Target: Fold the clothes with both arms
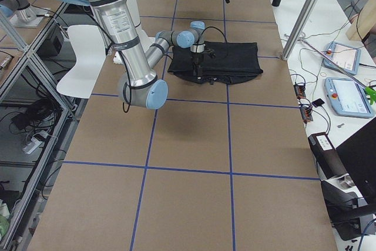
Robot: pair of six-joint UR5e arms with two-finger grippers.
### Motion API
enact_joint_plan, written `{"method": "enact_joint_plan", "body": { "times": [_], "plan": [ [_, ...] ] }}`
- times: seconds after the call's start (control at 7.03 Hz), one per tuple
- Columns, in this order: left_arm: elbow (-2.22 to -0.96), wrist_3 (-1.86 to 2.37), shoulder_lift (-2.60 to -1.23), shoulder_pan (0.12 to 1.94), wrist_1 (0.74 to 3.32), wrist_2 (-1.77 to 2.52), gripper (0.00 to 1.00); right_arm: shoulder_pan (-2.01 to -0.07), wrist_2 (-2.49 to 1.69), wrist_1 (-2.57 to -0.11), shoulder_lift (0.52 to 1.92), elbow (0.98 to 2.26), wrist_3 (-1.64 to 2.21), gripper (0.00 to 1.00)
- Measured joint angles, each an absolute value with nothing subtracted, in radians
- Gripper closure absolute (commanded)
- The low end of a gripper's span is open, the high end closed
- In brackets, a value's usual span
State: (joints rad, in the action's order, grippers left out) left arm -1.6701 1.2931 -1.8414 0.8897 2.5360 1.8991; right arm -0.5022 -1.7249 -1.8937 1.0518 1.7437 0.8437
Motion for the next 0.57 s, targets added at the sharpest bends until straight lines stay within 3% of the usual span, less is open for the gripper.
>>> {"method": "enact_joint_plan", "body": {
  "times": [0.28, 0.57],
  "plan": [
    [-1.676, 1.292, -1.842, 0.889, 2.534, 1.900, 0.00, -0.510, -1.726, -1.912, 1.046, 1.777, 0.846, 0.00],
    [-1.676, 1.292, -1.841, 0.889, 2.533, 1.901, 0.00, -0.530, -1.744, -1.909, 0.941, 1.688, 0.860, 0.00]
  ]
}}
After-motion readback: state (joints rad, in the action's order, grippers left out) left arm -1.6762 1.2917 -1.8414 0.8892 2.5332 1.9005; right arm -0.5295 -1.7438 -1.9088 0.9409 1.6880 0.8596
